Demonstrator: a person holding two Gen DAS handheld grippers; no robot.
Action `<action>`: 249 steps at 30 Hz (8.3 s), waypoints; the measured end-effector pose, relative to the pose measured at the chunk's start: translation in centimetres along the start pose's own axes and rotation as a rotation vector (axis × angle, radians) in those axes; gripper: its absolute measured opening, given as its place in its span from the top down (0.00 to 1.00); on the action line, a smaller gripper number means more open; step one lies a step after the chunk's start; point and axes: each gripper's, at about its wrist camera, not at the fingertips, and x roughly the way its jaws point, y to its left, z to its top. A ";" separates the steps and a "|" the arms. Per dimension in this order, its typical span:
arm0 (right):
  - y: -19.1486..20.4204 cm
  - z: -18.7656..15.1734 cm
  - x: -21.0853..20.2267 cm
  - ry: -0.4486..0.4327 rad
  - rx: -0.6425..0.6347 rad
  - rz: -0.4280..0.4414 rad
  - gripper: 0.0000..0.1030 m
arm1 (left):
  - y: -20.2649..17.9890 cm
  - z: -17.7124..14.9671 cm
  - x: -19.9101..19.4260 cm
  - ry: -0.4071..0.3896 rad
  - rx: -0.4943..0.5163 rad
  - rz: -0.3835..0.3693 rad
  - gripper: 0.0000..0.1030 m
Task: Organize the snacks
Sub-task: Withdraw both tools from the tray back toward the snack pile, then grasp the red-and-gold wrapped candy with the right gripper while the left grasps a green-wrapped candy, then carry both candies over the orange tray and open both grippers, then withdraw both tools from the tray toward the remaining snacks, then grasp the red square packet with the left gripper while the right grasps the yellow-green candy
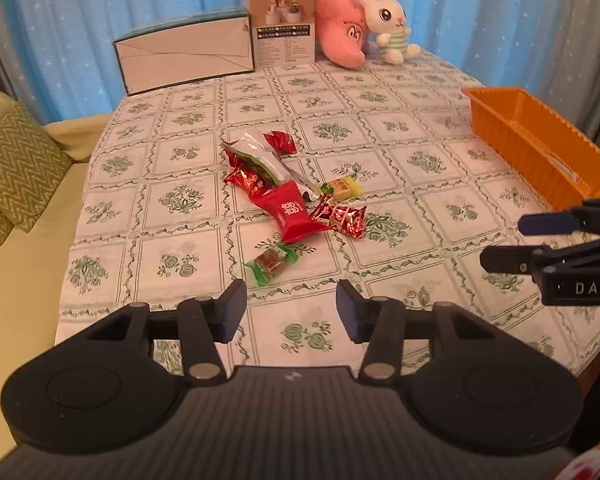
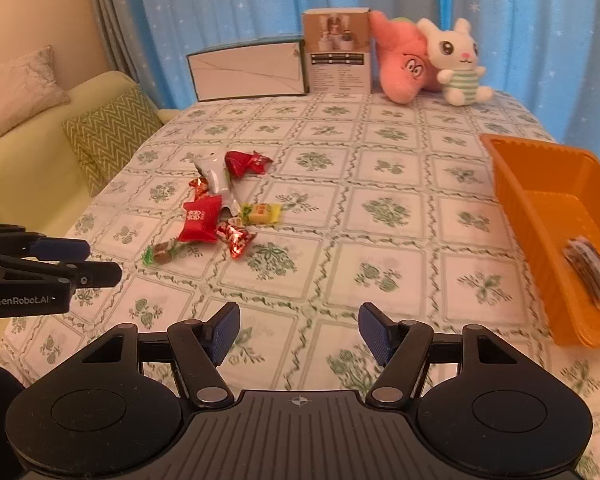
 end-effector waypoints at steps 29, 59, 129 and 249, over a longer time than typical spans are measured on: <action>2.1 4.2 9.3 0.000 -0.185 0.112 0.37 | 2.8 1.3 8.3 0.084 0.174 -0.145 0.82; -0.1 2.1 9.6 0.054 -0.139 0.091 0.78 | 1.6 1.4 8.5 0.076 0.163 -0.130 0.77; -25.4 1.1 -10.1 -0.181 0.342 -0.196 0.81 | -25.8 9.3 3.8 -0.087 0.034 -0.309 0.81; -0.8 6.5 12.4 -0.013 -0.302 0.121 0.46 | 0.8 4.1 9.5 0.003 -0.160 0.027 0.80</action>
